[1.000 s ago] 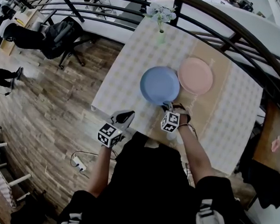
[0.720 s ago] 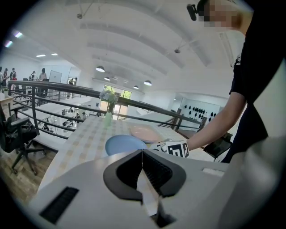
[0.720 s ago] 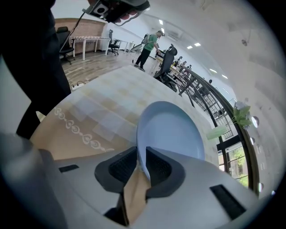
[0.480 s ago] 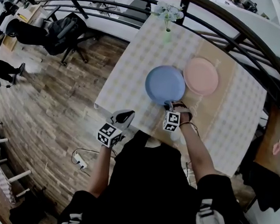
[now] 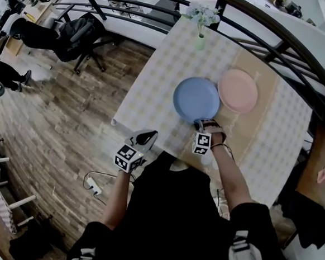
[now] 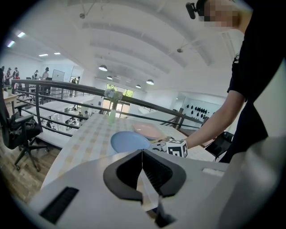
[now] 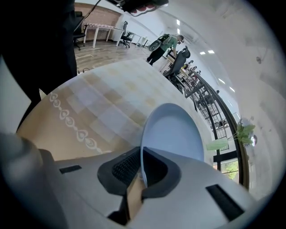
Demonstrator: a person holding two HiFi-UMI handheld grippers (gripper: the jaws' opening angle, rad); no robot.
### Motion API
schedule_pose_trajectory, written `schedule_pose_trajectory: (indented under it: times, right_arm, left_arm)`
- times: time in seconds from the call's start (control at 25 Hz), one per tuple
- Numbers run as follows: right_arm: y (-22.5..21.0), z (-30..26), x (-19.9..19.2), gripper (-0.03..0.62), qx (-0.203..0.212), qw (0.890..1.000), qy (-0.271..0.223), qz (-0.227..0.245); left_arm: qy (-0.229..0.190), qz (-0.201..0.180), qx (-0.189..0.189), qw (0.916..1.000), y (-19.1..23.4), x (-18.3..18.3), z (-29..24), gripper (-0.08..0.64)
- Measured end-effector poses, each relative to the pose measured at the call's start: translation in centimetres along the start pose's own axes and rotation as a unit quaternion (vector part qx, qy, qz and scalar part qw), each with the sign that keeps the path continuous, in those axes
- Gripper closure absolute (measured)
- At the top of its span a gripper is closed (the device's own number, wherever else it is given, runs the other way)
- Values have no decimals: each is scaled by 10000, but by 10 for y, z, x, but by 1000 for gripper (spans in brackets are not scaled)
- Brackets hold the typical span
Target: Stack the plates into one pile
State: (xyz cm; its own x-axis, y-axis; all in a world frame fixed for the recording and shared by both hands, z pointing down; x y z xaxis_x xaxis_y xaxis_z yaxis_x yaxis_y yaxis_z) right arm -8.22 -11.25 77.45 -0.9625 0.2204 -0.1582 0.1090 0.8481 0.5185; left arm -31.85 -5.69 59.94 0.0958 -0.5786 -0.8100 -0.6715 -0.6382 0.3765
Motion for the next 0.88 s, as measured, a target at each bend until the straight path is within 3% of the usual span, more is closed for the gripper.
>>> schedule_pose_trajectory:
  times: [0.88]
  right_arm:
    - [-11, -5, 6, 581, -95, 9997, -72, 211]
  left_arm:
    - [46, -142, -54, 9999, 7, 10, -2, 557]
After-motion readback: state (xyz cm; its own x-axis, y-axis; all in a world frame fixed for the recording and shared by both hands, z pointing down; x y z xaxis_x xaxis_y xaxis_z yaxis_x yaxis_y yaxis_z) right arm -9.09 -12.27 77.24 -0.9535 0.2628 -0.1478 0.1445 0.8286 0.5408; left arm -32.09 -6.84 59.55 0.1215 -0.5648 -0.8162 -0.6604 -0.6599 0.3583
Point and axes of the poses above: the fingertips, and each gripper's own axes: z backward along the fingers, y to its left, x out of its top, the point moved 7 cm from there along z, backward along the fingers, and after that the axes turned 6 degrees about z, right-handed, at the moved point
